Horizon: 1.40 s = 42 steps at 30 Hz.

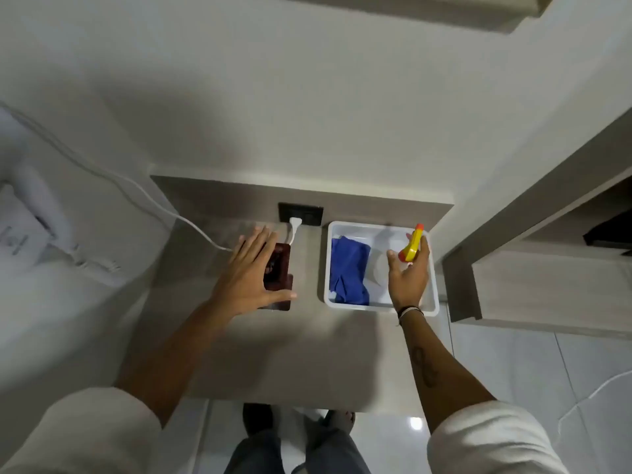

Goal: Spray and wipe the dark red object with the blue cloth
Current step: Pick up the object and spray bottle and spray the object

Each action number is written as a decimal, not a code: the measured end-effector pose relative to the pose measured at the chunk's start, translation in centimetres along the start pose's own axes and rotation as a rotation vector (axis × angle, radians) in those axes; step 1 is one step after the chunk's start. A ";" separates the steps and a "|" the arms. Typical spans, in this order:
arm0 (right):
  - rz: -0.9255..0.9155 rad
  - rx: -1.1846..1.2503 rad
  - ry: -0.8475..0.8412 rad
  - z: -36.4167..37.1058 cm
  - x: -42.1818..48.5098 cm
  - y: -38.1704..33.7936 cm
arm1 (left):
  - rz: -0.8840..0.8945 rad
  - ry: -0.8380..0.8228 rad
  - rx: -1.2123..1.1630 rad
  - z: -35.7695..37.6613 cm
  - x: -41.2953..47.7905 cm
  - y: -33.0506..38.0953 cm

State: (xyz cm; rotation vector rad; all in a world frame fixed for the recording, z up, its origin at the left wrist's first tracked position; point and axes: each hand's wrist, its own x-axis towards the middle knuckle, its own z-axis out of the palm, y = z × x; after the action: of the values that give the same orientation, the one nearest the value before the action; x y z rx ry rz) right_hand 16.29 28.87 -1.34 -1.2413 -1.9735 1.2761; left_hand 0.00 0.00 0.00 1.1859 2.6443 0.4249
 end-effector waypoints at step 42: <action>-0.173 -0.106 -0.803 6.4 -17.7 -2.6 | -0.009 -0.070 -0.620 1.0 -4.9 -9.3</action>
State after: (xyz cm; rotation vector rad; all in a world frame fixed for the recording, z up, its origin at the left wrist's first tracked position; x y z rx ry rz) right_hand 18.71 10.04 -0.54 -0.5987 -2.6401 1.7686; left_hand -2.89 -9.43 -3.75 0.9556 2.1949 1.0769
